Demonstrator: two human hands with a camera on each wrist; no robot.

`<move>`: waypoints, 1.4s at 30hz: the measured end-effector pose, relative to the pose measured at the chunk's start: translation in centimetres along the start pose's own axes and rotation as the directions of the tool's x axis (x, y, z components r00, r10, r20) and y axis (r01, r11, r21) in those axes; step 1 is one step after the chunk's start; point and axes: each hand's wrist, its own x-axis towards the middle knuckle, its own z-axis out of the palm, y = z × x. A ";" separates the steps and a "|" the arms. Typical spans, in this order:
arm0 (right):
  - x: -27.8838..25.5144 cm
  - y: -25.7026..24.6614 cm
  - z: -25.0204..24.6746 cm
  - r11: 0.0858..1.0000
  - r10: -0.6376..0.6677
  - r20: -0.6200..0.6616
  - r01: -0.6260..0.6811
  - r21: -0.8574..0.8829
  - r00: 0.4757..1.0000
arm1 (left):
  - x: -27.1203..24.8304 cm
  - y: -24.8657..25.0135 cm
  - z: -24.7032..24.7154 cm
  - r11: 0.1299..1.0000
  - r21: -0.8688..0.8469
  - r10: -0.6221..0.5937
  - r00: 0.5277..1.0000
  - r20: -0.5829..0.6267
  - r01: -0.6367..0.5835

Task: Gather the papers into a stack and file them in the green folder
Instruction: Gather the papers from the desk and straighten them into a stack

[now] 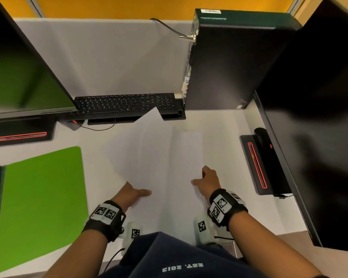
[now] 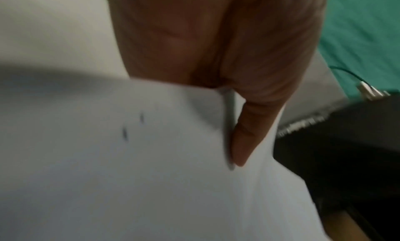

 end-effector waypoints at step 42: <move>-1.6 -4.5 -4.1 0.689 -0.346 0.345 -0.013 0.724 0.873 | -7.0 9.9 -2.3 0.903 -0.318 0.375 0.893 0.249 -0.290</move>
